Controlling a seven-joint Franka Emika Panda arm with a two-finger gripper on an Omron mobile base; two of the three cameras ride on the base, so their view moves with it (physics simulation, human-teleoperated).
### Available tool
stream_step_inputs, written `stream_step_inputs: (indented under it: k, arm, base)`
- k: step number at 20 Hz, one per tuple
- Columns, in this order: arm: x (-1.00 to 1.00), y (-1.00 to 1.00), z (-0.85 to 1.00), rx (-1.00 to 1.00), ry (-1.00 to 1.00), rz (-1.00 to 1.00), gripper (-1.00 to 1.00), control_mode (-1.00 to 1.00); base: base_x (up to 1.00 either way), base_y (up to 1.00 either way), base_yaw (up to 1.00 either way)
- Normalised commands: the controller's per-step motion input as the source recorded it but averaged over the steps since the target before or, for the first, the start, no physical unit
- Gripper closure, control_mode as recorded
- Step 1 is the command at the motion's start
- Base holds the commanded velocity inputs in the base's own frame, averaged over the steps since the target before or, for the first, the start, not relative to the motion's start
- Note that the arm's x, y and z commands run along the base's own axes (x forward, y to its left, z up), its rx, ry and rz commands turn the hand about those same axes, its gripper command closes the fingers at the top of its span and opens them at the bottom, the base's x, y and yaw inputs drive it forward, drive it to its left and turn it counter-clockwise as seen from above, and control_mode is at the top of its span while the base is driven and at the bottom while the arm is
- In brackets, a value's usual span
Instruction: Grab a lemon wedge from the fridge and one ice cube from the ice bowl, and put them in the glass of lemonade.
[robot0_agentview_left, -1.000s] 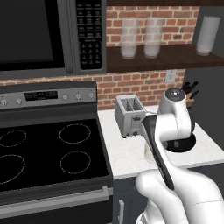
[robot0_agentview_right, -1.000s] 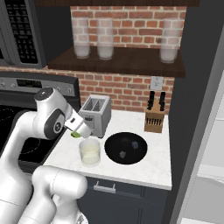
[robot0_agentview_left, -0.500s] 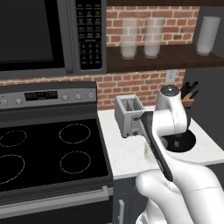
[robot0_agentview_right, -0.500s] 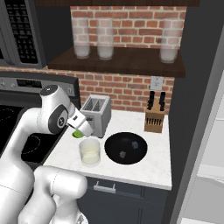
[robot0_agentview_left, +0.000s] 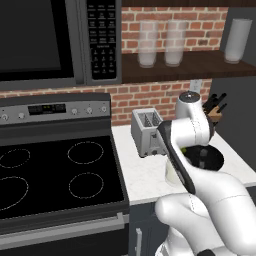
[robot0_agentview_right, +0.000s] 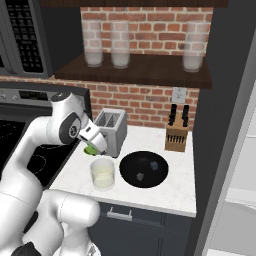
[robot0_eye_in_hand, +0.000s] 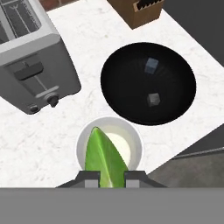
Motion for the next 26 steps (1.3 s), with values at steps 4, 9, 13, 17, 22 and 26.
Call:
stream_step_inputs:
  k: [4,9,13,17,22,26]
  arm:
    - [0.15,0.00,-0.13,0.00,0.00,0.00,1.00,-1.00]
    - [0.05,0.00,-0.40,0.00,0.00,0.00,1.00,-1.00]
    - [0.00,0.00,-0.36,0.00,-0.02,0.00,1.00,-1.00]
    - [0.00,0.00,-0.14,0.02,-0.09,0.00,1.00,-1.00]
    - [0.02,0.00,0.00,0.03,-0.04,0.00,1.00,-1.00]
    - [0.02,-0.01,-0.02,0.01,-0.02,0.00,1.00,-1.00]
  base:
    - [0.00,0.00,0.00]
    - [0.00,0.00,0.00]
    - [0.00,0.00,0.00]
    - [0.00,0.00,0.00]
    - [0.00,0.00,0.00]
    - [0.00,0.00,0.00]
